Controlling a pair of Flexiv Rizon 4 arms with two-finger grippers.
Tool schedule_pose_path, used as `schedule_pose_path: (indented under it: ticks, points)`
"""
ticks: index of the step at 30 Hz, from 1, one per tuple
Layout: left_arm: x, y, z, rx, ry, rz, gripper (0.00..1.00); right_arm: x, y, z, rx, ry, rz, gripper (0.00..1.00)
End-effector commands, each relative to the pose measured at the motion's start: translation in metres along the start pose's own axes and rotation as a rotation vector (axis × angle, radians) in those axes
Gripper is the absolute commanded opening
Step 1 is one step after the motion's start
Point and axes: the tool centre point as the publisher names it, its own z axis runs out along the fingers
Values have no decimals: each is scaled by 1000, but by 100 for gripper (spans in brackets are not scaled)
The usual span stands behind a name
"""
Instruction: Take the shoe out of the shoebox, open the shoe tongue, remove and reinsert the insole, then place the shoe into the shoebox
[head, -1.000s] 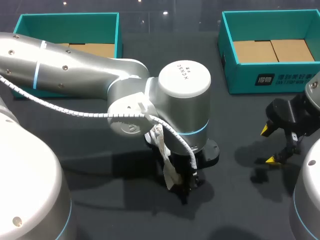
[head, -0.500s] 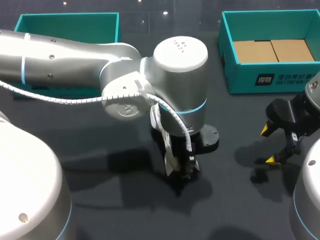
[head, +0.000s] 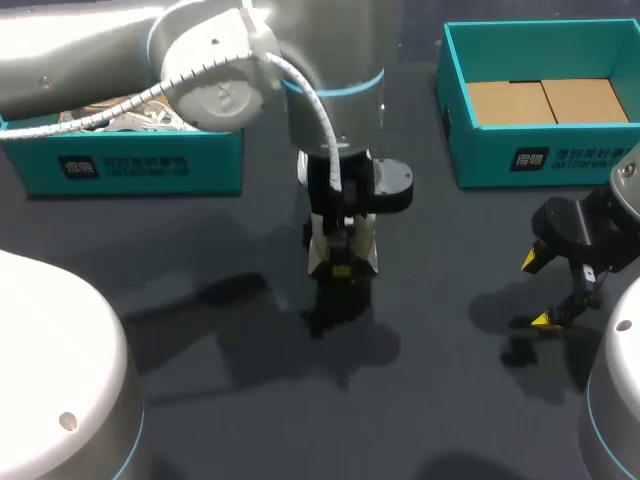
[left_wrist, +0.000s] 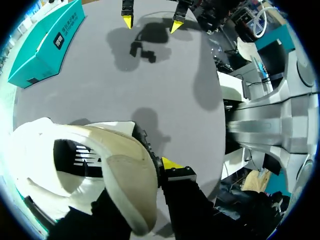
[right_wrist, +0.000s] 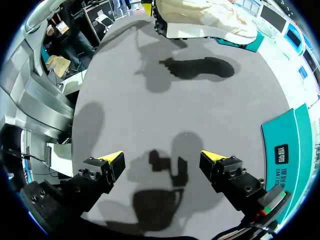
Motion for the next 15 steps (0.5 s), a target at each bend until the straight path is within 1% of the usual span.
schedule_pose_path:
  ticks: [1,13,14,15]
  points:
    - [-7,11,-65,-3,6,0,0,2,0,0,2,-3,0,100]
    - [-7,11,-65,-3,6,0,0,2,0,0,2,-3,0,100]
    - [-8,11,-60,-1,42,11,0,2,0,0,2,-3,0,100]
    - [-10,17,-62,-2,25,1,0,2,0,0,2,-3,0,100]
